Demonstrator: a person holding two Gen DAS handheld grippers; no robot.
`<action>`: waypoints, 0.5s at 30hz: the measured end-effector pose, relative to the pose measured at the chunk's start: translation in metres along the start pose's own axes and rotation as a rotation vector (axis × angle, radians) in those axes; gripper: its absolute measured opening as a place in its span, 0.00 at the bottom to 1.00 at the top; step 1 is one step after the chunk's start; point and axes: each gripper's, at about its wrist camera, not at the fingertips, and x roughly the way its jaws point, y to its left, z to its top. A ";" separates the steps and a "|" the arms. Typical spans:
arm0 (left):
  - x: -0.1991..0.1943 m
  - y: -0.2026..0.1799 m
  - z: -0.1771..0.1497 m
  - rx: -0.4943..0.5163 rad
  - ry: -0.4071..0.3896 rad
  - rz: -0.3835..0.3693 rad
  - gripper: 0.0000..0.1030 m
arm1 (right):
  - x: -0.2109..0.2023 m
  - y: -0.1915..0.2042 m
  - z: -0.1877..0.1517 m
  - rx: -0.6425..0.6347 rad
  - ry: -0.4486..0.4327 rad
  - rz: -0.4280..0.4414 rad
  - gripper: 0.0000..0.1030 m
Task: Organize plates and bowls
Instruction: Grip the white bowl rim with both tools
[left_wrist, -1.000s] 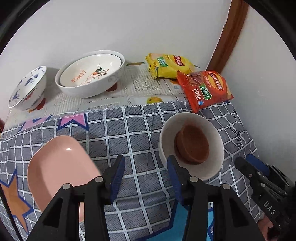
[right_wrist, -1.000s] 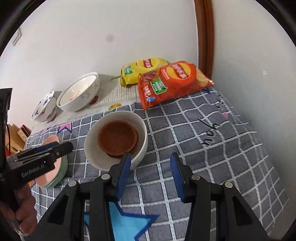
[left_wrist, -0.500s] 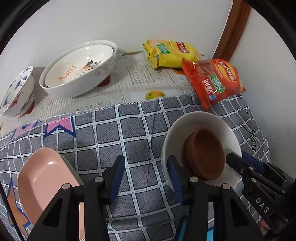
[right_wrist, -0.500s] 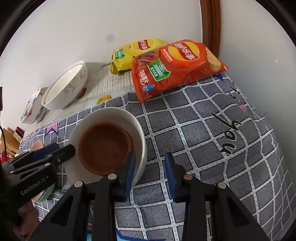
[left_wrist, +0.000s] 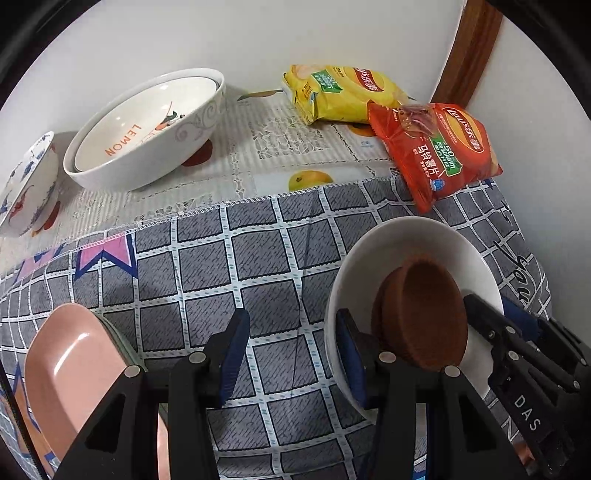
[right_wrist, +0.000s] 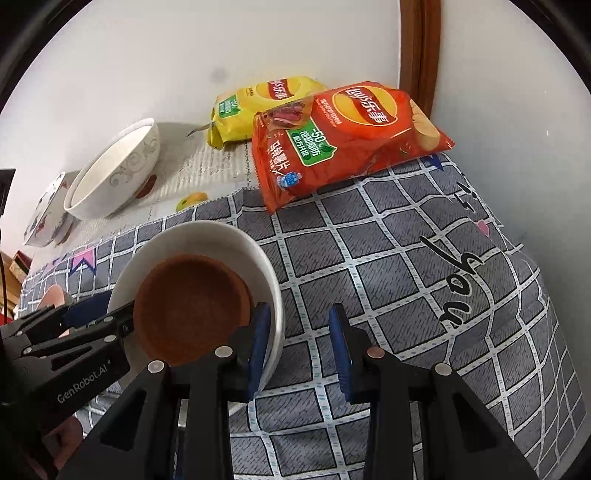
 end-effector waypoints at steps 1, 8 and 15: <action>0.001 0.001 0.000 -0.005 0.002 -0.005 0.44 | 0.002 0.000 0.001 0.005 0.008 0.005 0.31; 0.006 -0.002 0.001 -0.003 0.014 -0.040 0.33 | 0.003 0.007 0.001 -0.013 0.014 0.035 0.16; 0.011 -0.010 0.000 0.014 0.029 -0.062 0.29 | 0.009 0.003 0.000 -0.013 0.043 0.038 0.16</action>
